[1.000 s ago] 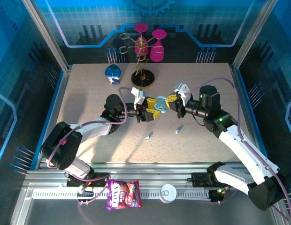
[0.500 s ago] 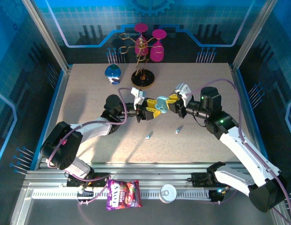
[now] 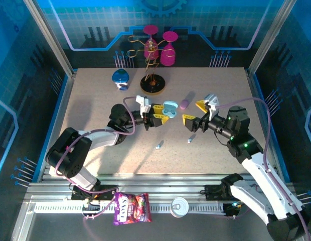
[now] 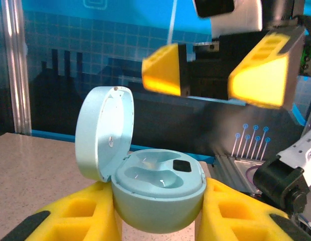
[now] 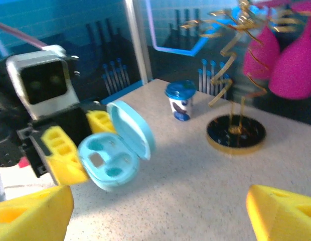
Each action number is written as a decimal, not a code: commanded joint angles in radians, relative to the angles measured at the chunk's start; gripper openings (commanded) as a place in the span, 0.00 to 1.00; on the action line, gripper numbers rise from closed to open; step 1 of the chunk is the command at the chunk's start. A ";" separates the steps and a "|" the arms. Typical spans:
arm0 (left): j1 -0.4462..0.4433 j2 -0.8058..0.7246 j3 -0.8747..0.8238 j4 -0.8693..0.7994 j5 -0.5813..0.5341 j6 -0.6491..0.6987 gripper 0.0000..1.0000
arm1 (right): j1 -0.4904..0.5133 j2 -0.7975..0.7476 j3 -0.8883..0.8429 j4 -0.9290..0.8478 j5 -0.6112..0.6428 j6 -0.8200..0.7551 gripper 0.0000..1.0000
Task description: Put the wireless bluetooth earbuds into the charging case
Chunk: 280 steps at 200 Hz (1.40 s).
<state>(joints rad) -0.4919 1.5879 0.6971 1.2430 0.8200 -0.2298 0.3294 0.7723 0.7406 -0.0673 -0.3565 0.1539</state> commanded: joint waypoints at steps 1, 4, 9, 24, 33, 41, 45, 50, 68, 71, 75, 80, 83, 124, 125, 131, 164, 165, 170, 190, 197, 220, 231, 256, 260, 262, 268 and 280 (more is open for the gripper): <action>0.011 -0.005 -0.027 0.078 -0.045 0.033 0.27 | -0.058 -0.031 -0.047 0.001 0.049 0.148 0.89; 0.012 -0.006 -0.029 0.078 -0.046 0.033 0.27 | -0.065 -0.034 -0.051 -0.007 0.053 0.159 0.89; 0.013 -0.008 -0.031 0.078 -0.048 0.035 0.27 | -0.077 -0.034 -0.058 -0.025 0.059 0.178 0.89; 0.016 -0.012 -0.037 0.078 -0.050 0.037 0.27 | -0.103 -0.021 -0.061 -0.114 0.105 0.221 0.88; 0.017 -0.015 -0.039 0.076 -0.051 0.040 0.27 | -0.113 0.002 -0.060 -0.175 0.127 0.245 0.86; 0.018 -0.017 -0.039 0.076 -0.051 0.040 0.27 | -0.116 0.027 -0.058 -0.215 0.135 0.259 0.85; 0.018 -0.018 -0.041 0.073 -0.050 0.040 0.27 | -0.116 0.039 -0.057 -0.232 0.138 0.266 0.84; 0.018 -0.020 -0.042 0.072 -0.051 0.043 0.27 | -0.116 0.057 -0.061 -0.246 0.139 0.281 0.84; 0.018 -0.025 -0.041 0.072 -0.050 0.046 0.27 | -0.113 0.115 -0.083 -0.267 0.136 0.331 0.82; 0.019 -0.026 -0.042 0.072 -0.050 0.046 0.27 | -0.114 0.125 -0.087 -0.270 0.137 0.340 0.81; 0.021 -0.028 -0.042 0.072 -0.050 0.047 0.27 | -0.113 0.139 -0.091 -0.276 0.141 0.350 0.81; 0.019 -0.029 -0.042 0.071 -0.050 0.046 0.27 | -0.113 0.155 -0.094 -0.284 0.144 0.357 0.80; 0.020 -0.031 -0.044 0.072 -0.050 0.046 0.27 | -0.114 0.168 -0.096 -0.290 0.148 0.362 0.80; 0.021 -0.044 -0.049 0.052 -0.043 0.059 0.27 | -0.113 0.360 -0.088 -0.312 0.062 0.397 0.75; 0.021 -0.044 -0.049 0.052 -0.044 0.058 0.27 | -0.113 0.365 -0.088 -0.311 0.058 0.395 0.75; 0.021 -0.046 -0.050 0.052 -0.042 0.058 0.27 | -0.111 0.393 -0.082 -0.307 0.041 0.390 0.74; 0.021 -0.055 -0.051 0.046 -0.038 0.055 0.27 | -0.091 0.544 -0.033 -0.310 0.006 0.352 0.67; 0.021 -0.055 -0.051 0.046 -0.038 0.054 0.27 | -0.090 0.549 -0.032 -0.310 0.005 0.352 0.67; 0.021 -0.058 -0.053 0.041 -0.038 0.056 0.27 | -0.086 0.568 -0.024 -0.311 0.002 0.351 0.67; 0.021 -0.071 -0.057 0.028 -0.039 0.062 0.27 | -0.064 0.626 -0.008 -0.314 0.021 0.363 0.66; 0.021 -0.076 -0.060 0.024 -0.039 0.064 0.27 | -0.059 0.638 -0.006 -0.316 0.032 0.369 0.65; 0.021 -0.086 -0.063 0.004 -0.039 0.076 0.27 | -0.051 0.664 -0.003 -0.315 0.053 0.386 0.62; 0.021 -0.086 -0.062 0.003 -0.039 0.077 0.28 | -0.050 0.682 -0.002 -0.310 0.050 0.391 0.60; 0.021 -0.083 -0.061 0.005 -0.039 0.078 0.28 | -0.037 0.712 0.003 -0.304 0.044 0.397 0.57; 0.021 -0.083 -0.061 0.004 -0.040 0.078 0.28 | -0.036 0.715 0.003 -0.304 0.044 0.398 0.57; 0.021 -0.083 -0.061 0.004 -0.040 0.078 0.28 | -0.034 0.716 0.003 -0.303 0.046 0.398 0.57; 0.021 -0.084 -0.061 0.004 -0.040 0.077 0.28 | -0.031 0.719 0.002 -0.303 0.049 0.398 0.56; 0.021 -0.086 -0.063 0.004 -0.040 0.078 0.28 | -0.030 0.725 0.003 -0.297 0.051 0.401 0.56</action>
<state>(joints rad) -0.4793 1.5269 0.6430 1.2358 0.7811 -0.1768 0.2840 1.4811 0.7158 -0.3588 -0.3141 0.5411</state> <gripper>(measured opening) 0.338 0.565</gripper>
